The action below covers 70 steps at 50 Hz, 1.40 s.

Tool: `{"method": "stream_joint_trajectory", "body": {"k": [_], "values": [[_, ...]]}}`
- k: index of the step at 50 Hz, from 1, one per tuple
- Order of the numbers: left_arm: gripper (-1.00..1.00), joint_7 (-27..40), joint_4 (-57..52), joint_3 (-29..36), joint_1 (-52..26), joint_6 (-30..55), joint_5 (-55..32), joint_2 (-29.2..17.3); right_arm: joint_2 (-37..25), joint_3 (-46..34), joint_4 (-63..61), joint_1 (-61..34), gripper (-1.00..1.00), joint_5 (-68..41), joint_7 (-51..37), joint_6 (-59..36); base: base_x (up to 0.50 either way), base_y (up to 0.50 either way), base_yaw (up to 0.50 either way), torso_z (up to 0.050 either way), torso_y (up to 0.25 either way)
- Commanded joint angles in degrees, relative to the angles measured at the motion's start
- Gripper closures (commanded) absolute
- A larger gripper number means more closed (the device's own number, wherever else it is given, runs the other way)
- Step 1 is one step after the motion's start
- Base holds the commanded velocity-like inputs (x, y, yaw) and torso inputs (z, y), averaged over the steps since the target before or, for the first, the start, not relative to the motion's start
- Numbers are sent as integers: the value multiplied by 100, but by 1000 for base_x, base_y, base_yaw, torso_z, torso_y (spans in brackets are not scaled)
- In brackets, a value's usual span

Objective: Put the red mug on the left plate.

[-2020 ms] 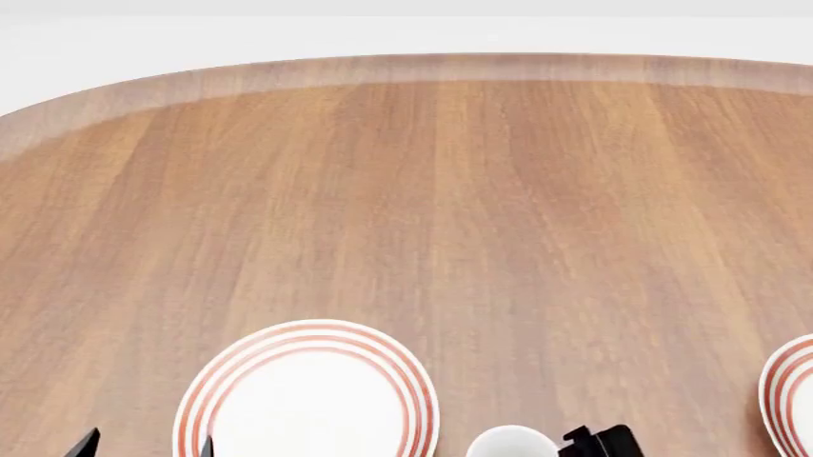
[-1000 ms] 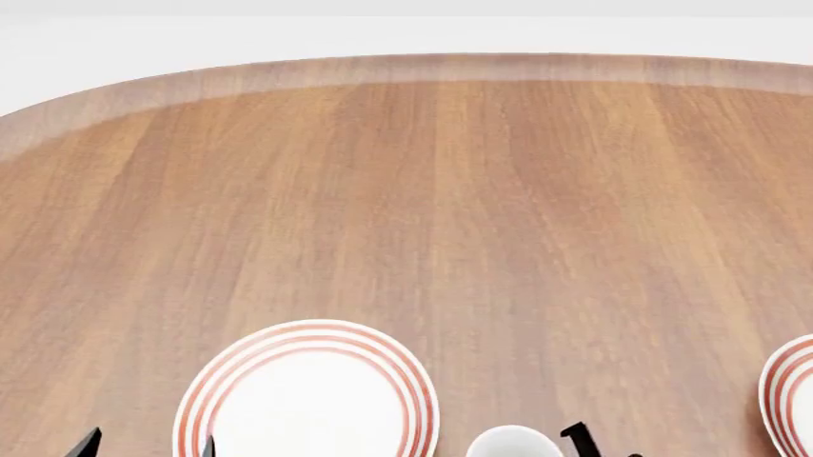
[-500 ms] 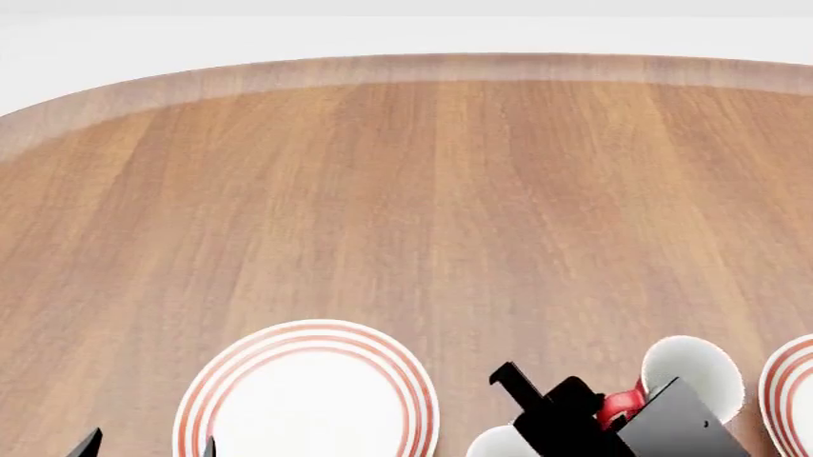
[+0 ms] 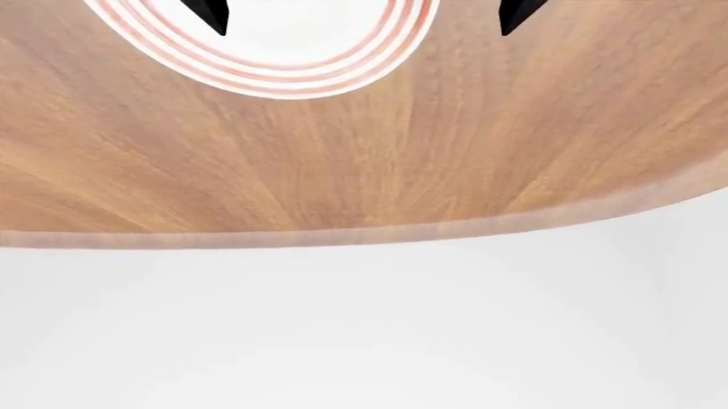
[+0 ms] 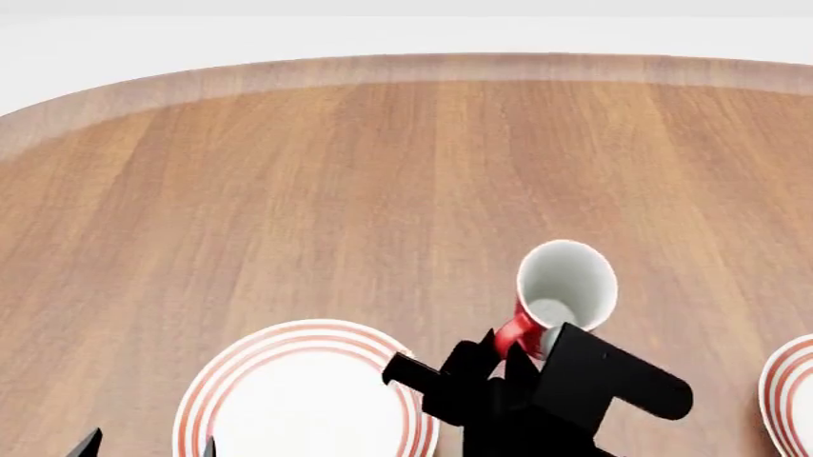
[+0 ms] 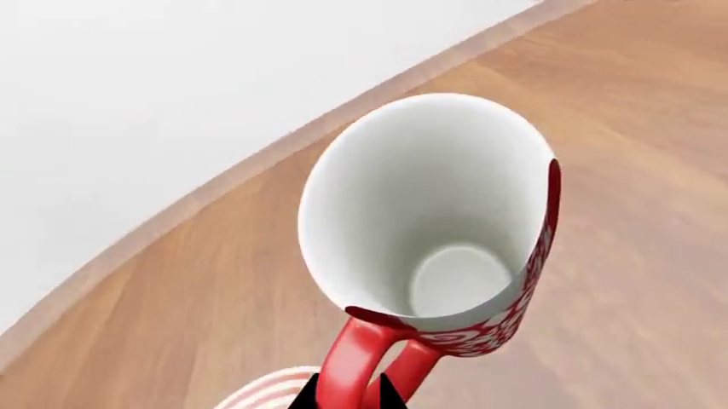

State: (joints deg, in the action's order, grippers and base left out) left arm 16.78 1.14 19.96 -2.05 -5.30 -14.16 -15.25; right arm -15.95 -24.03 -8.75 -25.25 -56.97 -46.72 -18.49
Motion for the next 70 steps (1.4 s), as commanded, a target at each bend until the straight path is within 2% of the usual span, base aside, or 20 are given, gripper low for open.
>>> {"method": "stream_joint_trajectory", "body": {"k": [1,23,48,70], "values": [[-100,22,-12,18,-2,1,-21,-16,-160,-516,220,-237,100,119,1047,-217,0,0,0,0,0],[-100,45,14,60,-22,-24,-52,-37,-182,-1172,623,-603,100,148,2116,-595,0,0,0,0,0],[-100,87,36,96,-36,-59,-72,-65,30,-1843,1669,-930,100,558,3625,-405,0,0,0,0,0],[-100,112,30,130,-42,-64,-103,-93,208,-2360,2640,-1260,100,1122,4376,-220,0,0,0,0,0]]}}
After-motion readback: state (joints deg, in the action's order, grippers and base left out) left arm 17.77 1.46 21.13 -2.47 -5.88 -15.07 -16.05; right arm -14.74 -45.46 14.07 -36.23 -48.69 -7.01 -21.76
